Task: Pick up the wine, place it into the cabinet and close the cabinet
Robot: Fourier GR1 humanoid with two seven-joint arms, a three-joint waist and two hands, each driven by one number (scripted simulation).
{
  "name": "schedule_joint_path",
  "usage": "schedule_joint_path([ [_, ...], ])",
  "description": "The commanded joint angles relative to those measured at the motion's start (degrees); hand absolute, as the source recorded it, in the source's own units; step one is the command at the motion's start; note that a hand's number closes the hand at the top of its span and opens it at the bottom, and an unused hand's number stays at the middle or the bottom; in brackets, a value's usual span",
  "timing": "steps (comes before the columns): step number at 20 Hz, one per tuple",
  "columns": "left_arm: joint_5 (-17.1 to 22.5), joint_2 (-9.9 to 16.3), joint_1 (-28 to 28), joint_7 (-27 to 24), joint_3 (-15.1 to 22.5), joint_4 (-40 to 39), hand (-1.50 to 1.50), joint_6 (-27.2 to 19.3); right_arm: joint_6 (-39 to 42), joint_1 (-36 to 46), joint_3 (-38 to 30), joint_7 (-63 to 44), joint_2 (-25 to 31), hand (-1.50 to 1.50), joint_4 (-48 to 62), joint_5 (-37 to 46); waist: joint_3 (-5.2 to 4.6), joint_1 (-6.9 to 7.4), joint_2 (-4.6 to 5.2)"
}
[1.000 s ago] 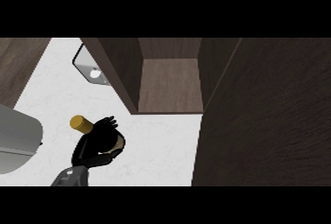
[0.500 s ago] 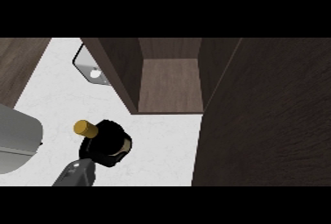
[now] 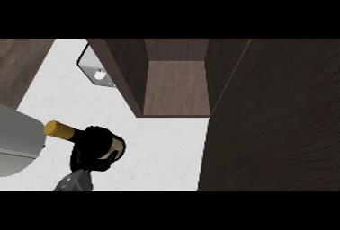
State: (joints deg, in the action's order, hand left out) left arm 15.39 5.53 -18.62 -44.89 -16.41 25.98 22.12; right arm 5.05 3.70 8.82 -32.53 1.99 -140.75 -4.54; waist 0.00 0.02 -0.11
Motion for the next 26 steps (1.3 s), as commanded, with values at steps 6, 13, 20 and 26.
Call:
schedule_joint_path([
  [6, 5.6, -2.5, 4.5, 5.9, 0.9, 12.7, 1.50, 0.8, 1.3, 3.4, -5.3, -1.5, 1.8, -1.50, -0.5, -5.4, 0.02, 0.15, 0.04],
  [13, 4.2, -5.4, 5.5, 11.3, 7.5, 23.7, 1.50, -4.0, 1.3, 1.9, -6.5, -4.0, 2.1, -1.50, -2.9, -6.8, 0.02, -0.10, 0.02],
  [20, 11.3, -5.5, 16.1, 18.0, 23.1, 43.3, 1.50, -14.7, 1.9, 2.9, -5.8, 1.6, 0.2, -1.50, 3.1, -5.6, 0.03, 0.22, 0.03],
  [26, 16.7, -5.5, 15.1, 20.8, 32.3, 47.4, 1.50, -26.4, 1.7, -5.5, -0.8, -1.1, -1.2, -1.50, -6.9, -3.4, 0.01, -0.43, -0.03],
])
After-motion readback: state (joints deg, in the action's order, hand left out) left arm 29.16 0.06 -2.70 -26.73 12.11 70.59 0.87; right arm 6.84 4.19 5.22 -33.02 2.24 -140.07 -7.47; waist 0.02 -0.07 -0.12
